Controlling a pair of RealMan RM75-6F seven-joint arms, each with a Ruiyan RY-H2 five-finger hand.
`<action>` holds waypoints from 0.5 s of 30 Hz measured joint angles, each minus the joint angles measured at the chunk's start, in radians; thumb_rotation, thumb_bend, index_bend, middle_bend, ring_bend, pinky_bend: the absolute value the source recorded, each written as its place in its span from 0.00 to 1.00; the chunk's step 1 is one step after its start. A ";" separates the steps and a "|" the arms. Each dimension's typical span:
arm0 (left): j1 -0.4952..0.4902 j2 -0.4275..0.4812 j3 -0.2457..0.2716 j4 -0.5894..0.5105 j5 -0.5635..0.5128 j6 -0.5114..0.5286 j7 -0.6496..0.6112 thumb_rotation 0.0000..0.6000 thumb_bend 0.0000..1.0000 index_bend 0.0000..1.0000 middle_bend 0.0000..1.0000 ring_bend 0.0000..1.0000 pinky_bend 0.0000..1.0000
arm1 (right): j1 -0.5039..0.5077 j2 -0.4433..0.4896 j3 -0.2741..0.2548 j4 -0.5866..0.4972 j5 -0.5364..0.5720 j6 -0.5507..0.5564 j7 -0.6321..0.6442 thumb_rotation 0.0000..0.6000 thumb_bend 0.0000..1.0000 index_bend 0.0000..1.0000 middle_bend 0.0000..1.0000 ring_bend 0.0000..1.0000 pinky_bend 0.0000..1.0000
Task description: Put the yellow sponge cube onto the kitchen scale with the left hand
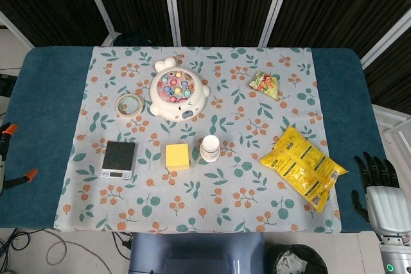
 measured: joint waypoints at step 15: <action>-0.001 0.001 -0.003 -0.007 -0.014 -0.009 0.001 1.00 0.09 0.01 0.02 0.00 0.09 | 0.003 -0.004 -0.002 -0.001 0.009 -0.011 -0.010 1.00 0.56 0.00 0.03 0.03 0.00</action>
